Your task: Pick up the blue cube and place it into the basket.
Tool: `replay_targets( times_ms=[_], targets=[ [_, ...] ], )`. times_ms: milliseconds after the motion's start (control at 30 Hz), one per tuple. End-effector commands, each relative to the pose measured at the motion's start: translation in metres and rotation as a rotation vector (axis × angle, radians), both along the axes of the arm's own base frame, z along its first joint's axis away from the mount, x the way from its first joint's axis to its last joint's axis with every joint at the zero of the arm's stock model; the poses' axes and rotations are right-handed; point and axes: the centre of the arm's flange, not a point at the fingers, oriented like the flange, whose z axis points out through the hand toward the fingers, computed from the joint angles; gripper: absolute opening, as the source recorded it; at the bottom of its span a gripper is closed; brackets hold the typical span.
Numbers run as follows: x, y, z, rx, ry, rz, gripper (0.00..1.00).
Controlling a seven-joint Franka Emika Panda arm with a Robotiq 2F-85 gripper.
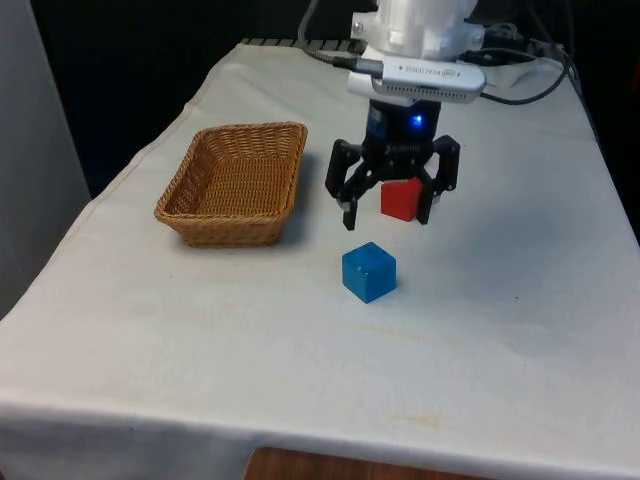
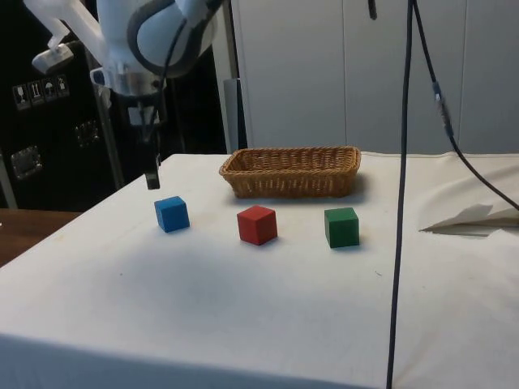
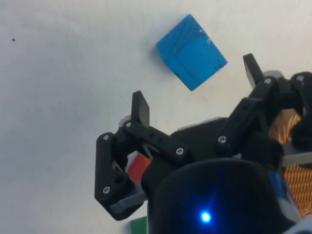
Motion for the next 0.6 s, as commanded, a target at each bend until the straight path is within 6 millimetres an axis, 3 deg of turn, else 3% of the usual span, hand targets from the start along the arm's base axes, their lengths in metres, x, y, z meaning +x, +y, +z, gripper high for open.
replay_targets(
  times_ms=[0,567],
  targets=[
    [0.0,0.0,-0.005,0.0,-0.01,0.019,1.0],
    [-0.006,-0.007,-0.041,-0.007,-0.005,0.119,1.0]
  ],
)
